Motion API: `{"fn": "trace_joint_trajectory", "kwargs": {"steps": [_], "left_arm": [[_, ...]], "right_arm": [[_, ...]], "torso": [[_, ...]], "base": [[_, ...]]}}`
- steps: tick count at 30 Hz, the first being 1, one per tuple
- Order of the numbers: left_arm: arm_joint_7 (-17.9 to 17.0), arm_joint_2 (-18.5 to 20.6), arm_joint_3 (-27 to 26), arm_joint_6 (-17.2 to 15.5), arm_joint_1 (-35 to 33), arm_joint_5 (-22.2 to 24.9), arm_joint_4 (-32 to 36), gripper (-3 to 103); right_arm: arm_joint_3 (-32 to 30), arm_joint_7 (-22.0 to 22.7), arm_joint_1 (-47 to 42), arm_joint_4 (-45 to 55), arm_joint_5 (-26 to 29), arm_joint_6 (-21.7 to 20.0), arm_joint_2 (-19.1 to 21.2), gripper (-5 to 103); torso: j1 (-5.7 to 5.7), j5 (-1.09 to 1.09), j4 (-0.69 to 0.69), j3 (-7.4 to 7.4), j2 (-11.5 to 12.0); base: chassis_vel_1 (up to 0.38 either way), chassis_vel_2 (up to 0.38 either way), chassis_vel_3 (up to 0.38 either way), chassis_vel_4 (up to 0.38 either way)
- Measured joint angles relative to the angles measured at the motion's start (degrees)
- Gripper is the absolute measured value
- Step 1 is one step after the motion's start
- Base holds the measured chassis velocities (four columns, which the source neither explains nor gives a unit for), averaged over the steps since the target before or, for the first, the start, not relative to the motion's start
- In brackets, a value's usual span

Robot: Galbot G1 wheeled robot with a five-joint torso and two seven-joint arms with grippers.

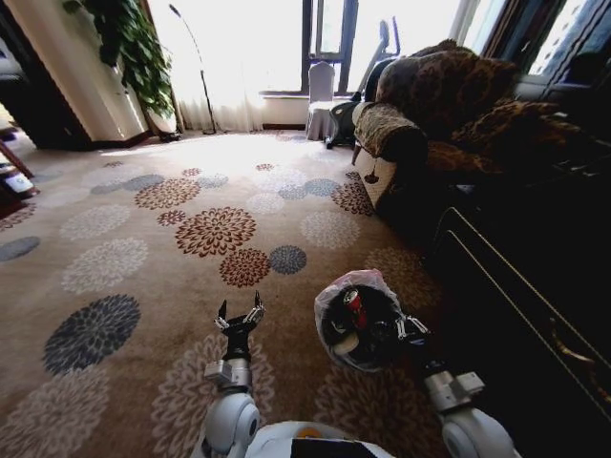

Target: Pick up the trash from the ground and place it into the trash bin.

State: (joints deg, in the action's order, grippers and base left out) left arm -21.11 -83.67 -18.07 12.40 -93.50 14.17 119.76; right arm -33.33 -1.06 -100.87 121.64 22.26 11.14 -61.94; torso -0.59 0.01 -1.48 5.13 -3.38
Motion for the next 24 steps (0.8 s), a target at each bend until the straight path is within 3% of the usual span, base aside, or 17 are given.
{"fn": "trace_joint_trajectory", "kwargs": {"steps": [9, 11, 18, 24], "left_arm": [[0.08, -0.11, 0.34, 0.69, -0.12, -0.13, -0.61, 100], [0.09, -0.01, 0.38, 0.93, -0.17, -0.13, -1.07, 100], [0.14, 1.32, 0.12, 0.48, -0.2, 0.28, -1.15, 100], [0.17, 1.48, 0.28, 0.18, 1.48, 0.66, -2.7, 100]], "right_arm": [[-3.74, -0.01, -2.02, -1.21, 1.18, -3.3, -2.99, 0], [-7.44, 0.02, -4.13, -2.36, 3.96, -3.61, -4.3, 0], [-20.65, 0.07, -14.85, -3.44, 9.68, -1.14, -7.13, 0], [-23.96, 0.06, -23.74, -3.61, 11.36, 1.0, -12.21, 0]], "torso": [[-0.03, 0.02, -0.02, 0.03, 0.01], [-0.04, 0.01, -0.02, 0.03, 0.02], [-0.01, -0.04, 0.02, 0.0, 0.01], [-0.01, 0.0, 0.03, 0.01, 0.01]], "base": [[0.074, -0.076, -0.058, 0.066], [-0.045, 0.054, 0.054, -0.008], [0.0, 0.0, 0.0, 0.0], [0.0, 0.0, 0.0, 0.0]]}}
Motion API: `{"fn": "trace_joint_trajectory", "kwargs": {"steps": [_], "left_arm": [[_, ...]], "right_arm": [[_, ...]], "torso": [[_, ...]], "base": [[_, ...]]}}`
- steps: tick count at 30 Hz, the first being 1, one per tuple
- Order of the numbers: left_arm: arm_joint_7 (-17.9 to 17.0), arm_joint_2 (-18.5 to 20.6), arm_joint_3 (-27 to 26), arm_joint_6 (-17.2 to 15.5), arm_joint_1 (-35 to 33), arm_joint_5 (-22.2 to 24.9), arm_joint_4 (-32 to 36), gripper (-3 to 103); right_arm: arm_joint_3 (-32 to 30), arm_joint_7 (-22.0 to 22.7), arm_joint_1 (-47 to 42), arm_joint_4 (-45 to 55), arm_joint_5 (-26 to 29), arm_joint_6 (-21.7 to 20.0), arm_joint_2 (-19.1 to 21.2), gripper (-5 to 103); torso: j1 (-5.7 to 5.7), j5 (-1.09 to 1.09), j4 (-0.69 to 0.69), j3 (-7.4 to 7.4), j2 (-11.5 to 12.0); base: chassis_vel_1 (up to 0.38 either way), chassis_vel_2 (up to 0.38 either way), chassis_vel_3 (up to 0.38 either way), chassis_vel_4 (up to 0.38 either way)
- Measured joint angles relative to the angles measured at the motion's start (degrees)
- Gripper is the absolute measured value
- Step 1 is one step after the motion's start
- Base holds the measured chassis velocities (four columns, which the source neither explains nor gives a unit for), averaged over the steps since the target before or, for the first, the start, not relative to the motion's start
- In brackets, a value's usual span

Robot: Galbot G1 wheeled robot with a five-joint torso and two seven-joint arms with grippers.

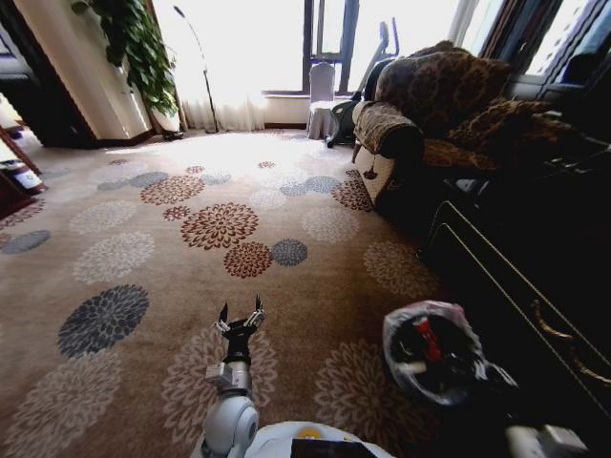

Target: Pick up the trash from the ground and place it into the trash bin.

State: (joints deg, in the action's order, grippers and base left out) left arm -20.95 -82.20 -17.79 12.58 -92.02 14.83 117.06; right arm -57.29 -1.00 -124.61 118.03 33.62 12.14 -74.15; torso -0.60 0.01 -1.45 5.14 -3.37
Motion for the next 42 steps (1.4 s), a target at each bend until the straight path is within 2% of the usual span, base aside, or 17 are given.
{"fn": "trace_joint_trajectory", "kwargs": {"steps": [4, 9, 10, 15, 20, 22, 26, 30, 35, 40, 42], "left_arm": [[0.01, -0.56, 0.21, -0.1, 0.76, 0.17, -0.95, 100], [0.01, -0.33, 0.22, -0.13, 0.73, 0.37, -1.4, 100], [0.01, -0.15, 0.25, -0.14, 0.81, 0.55, -1.83, 100], [0.01, 0.04, 0.94, -0.13, 1.84, 0.87, -3.32, 100], [0.01, -1.53, 1.28, 0.0, 1.54, 0.17, -3.97, 100], [0.01, -1.73, 1.32, 0.02, 1.47, 0.11, -4.01, 100], [0.02, -2.24, 1.47, 0.17, 1.58, 0.09, -4.53, 100], [0.02, -1.99, 1.47, 0.23, 1.78, 0.39, -5.1, 100], [0.04, -1.53, 1.4, 0.36, 1.68, 0.78, -5.8, 100], [0.05, -1.94, 1.21, 0.61, 1.63, 0.94, -6.32, 100], [0.05, -2.01, 1.19, 0.66, 1.58, 0.82, -6.21, 100]], "right_arm": [[-0.64, -0.05, -1.1, -0.13, 0.29, 1.39, -5.6, 0], [-1.32, -0.02, -0.32, -1.2, 0.31, 1.19, -7.23, 0], [-1.33, -0.05, -0.31, -1.97, 0.26, 1.08, -7.44, 0], [-2.87, -0.02, -2.64, -4.25, 1.18, 0.66, -6.69, 0], [-3.83, -0.05, -7.01, -4.54, 4.97, -0.79, -3.27, 0], [-3.98, -0.06, -7.46, -4.54, 5.27, -1.0, -3.09, 0], [-4.63, -0.02, -8.87, -4.58, 6.98, -1.97, -3.11, 0], [-5.1, -0.07, -8.94, -6.32, 8.06, -2.23, -3.08, 0], [-5.83, -0.03, -9.73, -7.68, 13.15, -3.07, -3.46, 0], [-4.98, 0.03, -8.2, -9.57, 13.5, -3.07, -5.09, 0], [-4.37, 0.1, -7.24, -10.77, 13.17, -2.97, -5.34, 0]], "torso": [[0.0, 0.01, -0.02, 0.0, 0.0], [0.0, -0.05, -0.05, 0.0, 0.0], [0.0, 0.02, -0.05, 0.0, 0.0], [0.0, -0.04, 0.0, 0.0, 0.0], [0.0, 0.01, -0.04, 0.0, 0.0], [0.0, 0.01, -0.04, 0.0, 0.0], [0.0, -0.03, -0.02, 0.0, 0.0], [0.0, 0.02, -0.02, 0.0, 0.0], [0.0, -0.02, -0.03, 0.0, 0.0], [0.0, -0.02, 0.01, 0.0, -0.01], [0.0, -0.08, 0.02, 0.0, -0.01]], "base": [[0.0, 0.0, 0.0, 0.0], [0.0, 0.0, 0.0, 0.0], [0.0, 0.0, 0.0, 0.0], [0.0, 0.0, 0.0, 0.0], [0.0, 0.0, 0.0, 0.0], [0.0, 0.0, 0.0, 0.0], [0.0, 0.0, 0.0, 0.0], [0.0, 0.0, 0.0, 0.0], [0.0, 0.0, 0.0, 0.0], [0.0, 0.0, 0.0, 0.0], [0.0, 0.0, 0.0, 0.0]]}}
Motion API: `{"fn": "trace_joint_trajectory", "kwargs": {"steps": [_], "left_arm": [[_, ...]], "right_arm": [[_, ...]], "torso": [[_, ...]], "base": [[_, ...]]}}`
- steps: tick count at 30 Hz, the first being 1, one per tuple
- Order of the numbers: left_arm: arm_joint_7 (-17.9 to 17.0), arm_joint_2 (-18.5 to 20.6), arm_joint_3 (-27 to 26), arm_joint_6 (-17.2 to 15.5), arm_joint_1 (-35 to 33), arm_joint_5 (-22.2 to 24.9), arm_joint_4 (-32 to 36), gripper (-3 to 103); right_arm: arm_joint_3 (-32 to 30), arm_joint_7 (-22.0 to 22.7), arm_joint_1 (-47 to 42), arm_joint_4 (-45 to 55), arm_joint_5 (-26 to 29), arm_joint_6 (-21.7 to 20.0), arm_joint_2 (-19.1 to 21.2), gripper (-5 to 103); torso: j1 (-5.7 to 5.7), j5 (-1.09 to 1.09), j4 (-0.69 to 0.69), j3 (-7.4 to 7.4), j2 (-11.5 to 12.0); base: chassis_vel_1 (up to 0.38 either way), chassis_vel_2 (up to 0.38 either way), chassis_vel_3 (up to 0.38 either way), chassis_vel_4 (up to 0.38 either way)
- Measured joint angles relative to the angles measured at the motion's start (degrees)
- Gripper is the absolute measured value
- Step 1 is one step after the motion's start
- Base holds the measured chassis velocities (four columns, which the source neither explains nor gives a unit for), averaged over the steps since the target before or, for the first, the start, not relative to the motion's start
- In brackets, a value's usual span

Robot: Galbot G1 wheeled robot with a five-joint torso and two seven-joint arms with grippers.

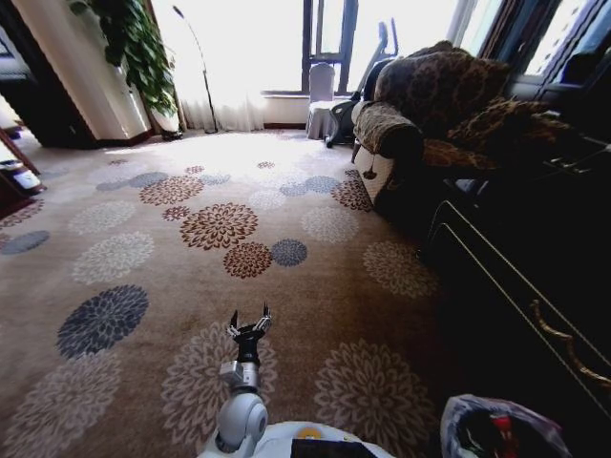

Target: Pick up the trash from the ground and place it into the trash bin.

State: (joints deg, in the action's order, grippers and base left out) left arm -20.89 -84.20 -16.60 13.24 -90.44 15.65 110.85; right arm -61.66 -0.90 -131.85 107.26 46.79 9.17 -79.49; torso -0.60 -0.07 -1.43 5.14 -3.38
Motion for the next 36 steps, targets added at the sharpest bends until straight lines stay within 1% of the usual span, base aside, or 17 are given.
{"fn": "trace_joint_trajectory", "kwargs": {"steps": [3, 7, 10, 11, 16, 17, 19, 20, 21, 22, 24, 25, 27, 28, 29, 32, 36], "left_arm": [[0.02, -0.06, 0.0, -0.06, 0.01, -0.1, 0.2, 100], [0.05, 0.03, -0.08, -0.13, -0.13, -0.12, 0.05, 100], [0.05, 0.03, -0.09, -0.09, -0.54, -0.25, 0.07, 100], [0.05, 0.03, -0.09, -0.09, -0.54, -0.25, 0.07, 100], [0.06, -0.05, 0.08, -0.05, -1.13, -0.46, 0.46, 100], [0.06, -0.05, 0.08, -0.05, -1.13, -0.46, 0.46, 100], [0.06, 0.16, 0.19, 0.08, -1.5, -0.46, 0.49, 100], [0.06, 0.2, 0.21, 0.18, -1.61, -0.45, 0.49, 100], [0.06, 0.2, 0.24, 0.25, -1.65, -0.44, 0.47, 100], [0.06, 0.2, 0.24, 0.25, -1.65, -0.44, 0.47, 100], [0.06, 0.22, 0.46, 0.44, -1.66, -0.36, 0.42, 100], [0.06, 0.22, 0.46, 0.44, -1.66, -0.36, 0.42, 100], [0.07, 0.21, 0.66, 0.58, -1.41, -0.2, 0.23, 100], [0.06, 0.18, 0.67, 0.6, -1.23, -0.15, 0.1, 100], [0.07, 0.12, 0.67, 0.62, -0.9, -0.04, -0.11, 100], [0.06, 0.11, 0.67, 0.61, -0.41, 0.34, -0.48, 100], [0.07, 0.29, 0.69, 0.53, 0.25, 1.31, -0.94, 100]], "right_arm": [[0.41, 0.03, 0.26, -0.63, -0.55, 0.12, -0.28, 0], [1.03, 0.02, -1.0, 0.03, -0.51, 0.38, -0.78, 4], [1.21, -0.05, -2.33, 1.11, -0.72, 0.64, -1.15, 21], [1.21, -0.05, -2.33, 1.11, -0.72, 0.64, -1.15, 21], [3.06, -0.05, -5.02, 3.06, -3.23, 1.04, -2.24, 42], [3.06, -0.05, -5.02, 3.06, -3.23, 1.04, -2.24, 42], [3.72, -0.11, -6.18, 4.39, -4.58, 1.23, -2.85, 53], [3.86, -0.13, -6.63, 4.71, -5.13, 1.47, -3.01, 53], [3.81, -0.16, -7.12, 4.99, -5.6, 1.76, -3.14, 59], [3.81, -0.16, -7.12, 4.99, -5.6, 1.76, -3.14, 59], [2.76, -0.24, -8.52, 5.97, -7.04, 2.06, -3.89, 70], [2.76, -0.24, -8.52, 5.97, -7.04, 2.06, -3.89, 70], [1.73, -0.24, -9.89, 6.35, -7.42, 2.3, -4.02, 81], [1.44, -0.24, -10.15, 6.41, -7.42, 2.38, -4.11, 81], [1.06, -0.25, -10.59, 6.57, -7.35, 2.4, -4.34, 91], [0.56, -0.26, -11.48, 7.12, -6.94, 2.24, -4.91, 99], [0.51, -0.26, -11.65, 7.19, -6.81, 2.08, -5.63, 100]], "torso": [[0.0, -0.05, 0.0, 0.0, 0.0], [0.0, 0.07, -0.04, 0.0, 0.0], [0.0, 0.14, -0.06, 0.0, 0.0], [0.0, 0.14, -0.06, 0.0, 0.0], [0.0, 0.16, -0.04, 0.0, 0.0], [0.0, 0.16, -0.04, 0.0, 0.0], [0.0, 0.17, -0.04, 0.0, 0.0], [0.0, 0.17, -0.04, 0.0, 0.0], [0.0, 0.17, -0.04, 0.0, 0.0], [0.0, 0.17, -0.04, 0.0, 0.0], [0.0, 0.19, -0.04, 0.0, 0.0], [0.0, 0.19, -0.04, 0.0, 0.0], [0.0, 0.19, -0.07, 0.0, 0.0], [0.0, 0.19, -0.08, 0.0, 0.0], [0.0, 0.19, -0.07, 0.0, 0.0], [0.0, 0.14, -0.07, 0.0, 0.0], [0.0, 0.03, -0.07, 0.0, 0.0]], "base": [[0.0, 0.0, 0.0, 0.0], [0.0, 0.0, 0.0, 0.0], [0.0, 0.0, 0.0, 0.0], [0.0, 0.0, 0.0, 0.0], [0.0, 0.0, 0.0, 0.0], [0.0, 0.0, 0.0, 0.0], [0.0, 0.0, 0.0, 0.0], [0.0, 0.0, 0.0, 0.0], [0.0, 0.0, 0.0, 0.0], [0.0, 0.0, 0.0, 0.0], [0.0, 0.0, 0.0, 0.0], [0.0, 0.0, 0.0, 0.0], [0.0, 0.0, 0.0, 0.0], [0.0, 0.0, 0.0, 0.0], [0.0, 0.0, 0.0, 0.0], [0.0, 0.0, 0.0, 0.0], [0.0, 0.0, 0.0, 0.0]]}}
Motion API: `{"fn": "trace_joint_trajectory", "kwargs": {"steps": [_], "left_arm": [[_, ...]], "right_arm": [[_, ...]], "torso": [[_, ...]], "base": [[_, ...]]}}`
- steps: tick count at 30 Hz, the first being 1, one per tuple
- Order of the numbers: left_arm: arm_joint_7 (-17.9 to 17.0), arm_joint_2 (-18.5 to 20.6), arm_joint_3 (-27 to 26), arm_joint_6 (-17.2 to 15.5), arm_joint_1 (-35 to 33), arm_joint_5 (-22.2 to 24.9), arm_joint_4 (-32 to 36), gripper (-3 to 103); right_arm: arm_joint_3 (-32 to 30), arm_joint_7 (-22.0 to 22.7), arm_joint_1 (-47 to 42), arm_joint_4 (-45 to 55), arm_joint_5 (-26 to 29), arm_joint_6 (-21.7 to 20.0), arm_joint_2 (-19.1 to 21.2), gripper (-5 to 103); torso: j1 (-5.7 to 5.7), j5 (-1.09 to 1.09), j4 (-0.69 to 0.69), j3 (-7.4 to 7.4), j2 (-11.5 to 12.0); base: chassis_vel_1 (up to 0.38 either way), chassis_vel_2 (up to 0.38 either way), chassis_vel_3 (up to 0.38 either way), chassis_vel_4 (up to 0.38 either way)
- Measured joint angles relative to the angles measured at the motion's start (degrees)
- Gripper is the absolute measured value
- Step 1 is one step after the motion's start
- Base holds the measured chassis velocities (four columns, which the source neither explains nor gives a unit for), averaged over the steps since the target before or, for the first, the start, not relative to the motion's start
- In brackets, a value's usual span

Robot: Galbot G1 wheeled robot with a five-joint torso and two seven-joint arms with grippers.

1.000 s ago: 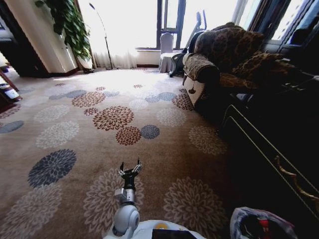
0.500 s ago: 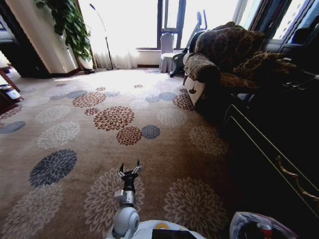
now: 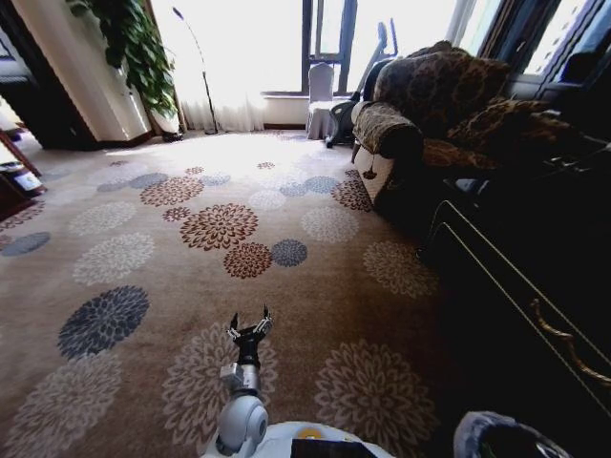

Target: Pick up the trash from the ground and place it into the trash bin.

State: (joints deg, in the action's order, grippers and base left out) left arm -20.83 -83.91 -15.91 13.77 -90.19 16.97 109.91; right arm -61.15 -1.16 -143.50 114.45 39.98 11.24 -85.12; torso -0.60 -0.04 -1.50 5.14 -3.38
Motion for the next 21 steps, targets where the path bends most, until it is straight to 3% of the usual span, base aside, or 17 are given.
{"fn": "trace_joint_trajectory", "kwargs": {"steps": [8, 12, 21], "left_arm": [[0.02, 0.76, -0.12, -0.04, 0.28, 1.36, -0.83, 100], [0.06, 0.71, 0.16, -0.04, 0.39, 1.33, -1.01, 100], [0.15, 0.63, 0.49, -0.52, 0.13, 0.33, -0.46, 100]], "right_arm": [[1.06, 0.02, -0.55, 3.13, -1.3, 0.13, -2.3, 100], [0.84, 0.03, 0.06, 3.31, -2.85, 0.85, -2.96, 100], [2.28, 0.06, -1.4, 8.83, -5.25, 3.39, -4.71, 100]], "torso": [[0.0, -0.12, 0.02, 0.0, 0.0], [0.0, 0.05, 0.01, 0.0, 0.0], [0.0, 0.07, 0.04, 0.0, 0.0]], "base": [[0.0, 0.0, 0.0, 0.0], [0.0, 0.0, 0.0, 0.0], [0.0, 0.0, 0.0, 0.0]]}}
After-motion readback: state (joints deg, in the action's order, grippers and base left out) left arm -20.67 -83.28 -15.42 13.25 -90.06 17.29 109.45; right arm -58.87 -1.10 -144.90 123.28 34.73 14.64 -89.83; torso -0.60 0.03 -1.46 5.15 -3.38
